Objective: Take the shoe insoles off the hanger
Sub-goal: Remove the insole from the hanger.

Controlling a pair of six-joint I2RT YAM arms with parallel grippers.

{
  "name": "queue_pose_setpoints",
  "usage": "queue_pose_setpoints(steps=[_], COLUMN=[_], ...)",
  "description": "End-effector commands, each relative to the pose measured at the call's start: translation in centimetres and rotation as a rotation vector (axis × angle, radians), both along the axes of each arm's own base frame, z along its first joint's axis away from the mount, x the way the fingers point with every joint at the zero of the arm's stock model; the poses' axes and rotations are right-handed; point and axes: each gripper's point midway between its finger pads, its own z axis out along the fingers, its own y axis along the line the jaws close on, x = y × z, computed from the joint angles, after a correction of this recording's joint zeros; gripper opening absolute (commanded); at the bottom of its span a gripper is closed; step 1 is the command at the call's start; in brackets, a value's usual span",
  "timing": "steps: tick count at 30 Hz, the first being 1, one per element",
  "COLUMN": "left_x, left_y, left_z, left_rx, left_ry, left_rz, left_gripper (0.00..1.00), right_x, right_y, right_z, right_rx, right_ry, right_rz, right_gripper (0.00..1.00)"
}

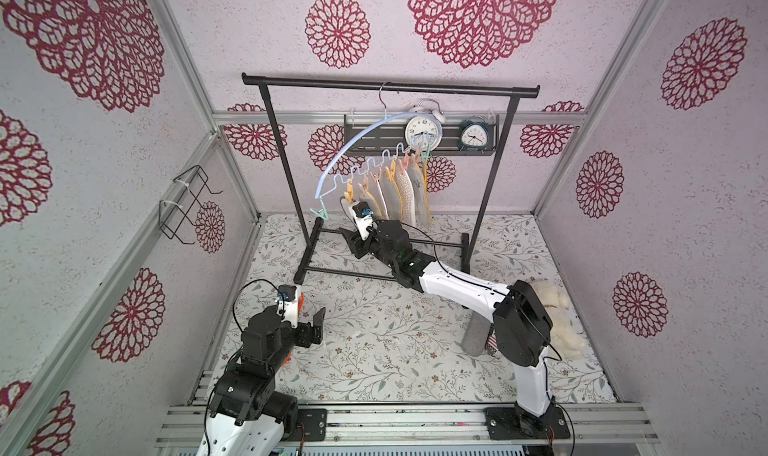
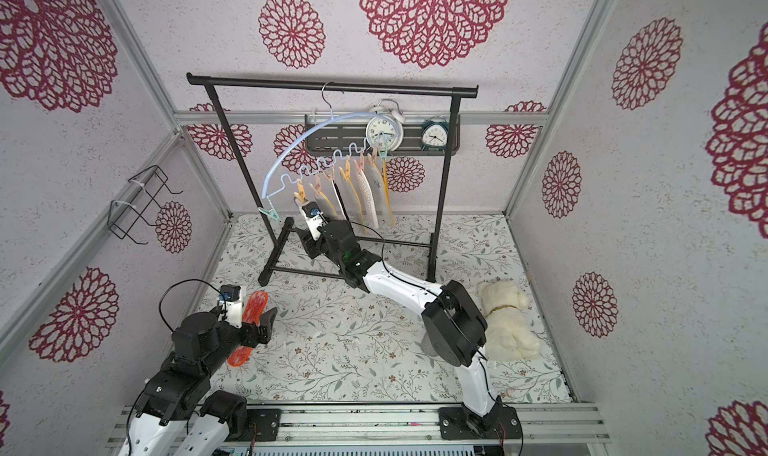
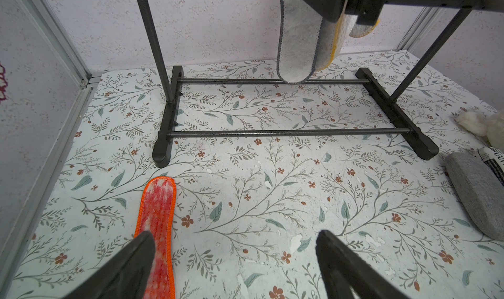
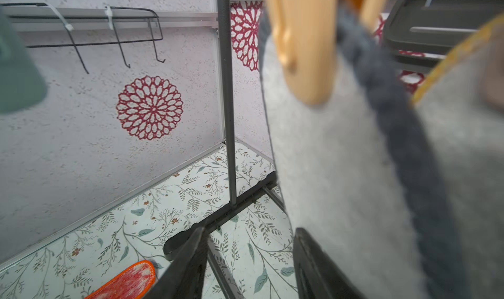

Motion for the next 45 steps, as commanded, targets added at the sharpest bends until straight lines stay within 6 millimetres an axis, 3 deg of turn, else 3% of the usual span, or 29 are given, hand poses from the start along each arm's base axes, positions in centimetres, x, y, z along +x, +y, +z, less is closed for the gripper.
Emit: queue_pose_setpoints(steps=[1, 3, 9, 16, 23, 28, 39, 45], left_x=[0.0, 0.0, -0.1, 0.0, -0.1, -0.1, -0.1, 0.0], left_y=[-0.1, -0.1, -0.3, -0.4, -0.3, -0.2, -0.2, -0.4], left_z=[1.1, 1.1, 1.1, 1.0, 1.1, 1.1, 1.0, 0.8], left_rx=[-0.008, -0.008, -0.010, -0.010, -0.011, -0.008, -0.007, -0.007], left_ry=[-0.024, -0.025, -0.023, -0.018, -0.026, -0.025, -0.024, -0.013], left_rz=[-0.005, -0.005, -0.013, -0.018, -0.012, -0.010, -0.010, -0.017], left_gripper=[0.95, 0.95, 0.95, 0.95, 0.95, 0.95, 0.95, 0.95], right_x=[-2.7, -4.1, -5.9, -4.6, -0.4, 2.6, 2.7, 1.4], right_y=[-1.0, -2.1, -4.1, -3.4, -2.2, -1.7, -2.3, -2.2], right_z=[4.6, 5.1, 6.5, 7.6, 6.4, 4.2, 0.6, 0.9], right_rx=[0.078, 0.091, 0.083, 0.090, 0.093, 0.084, 0.119, 0.160], right_ry=[-0.120, -0.165, -0.211, -0.222, -0.180, -0.120, -0.057, -0.074], right_rz=[0.120, 0.145, 0.152, 0.124, 0.026, -0.048, -0.041, 0.030], right_gripper=[0.53, 0.52, 0.51, 0.53, 0.54, 0.51, 0.47, 0.30])
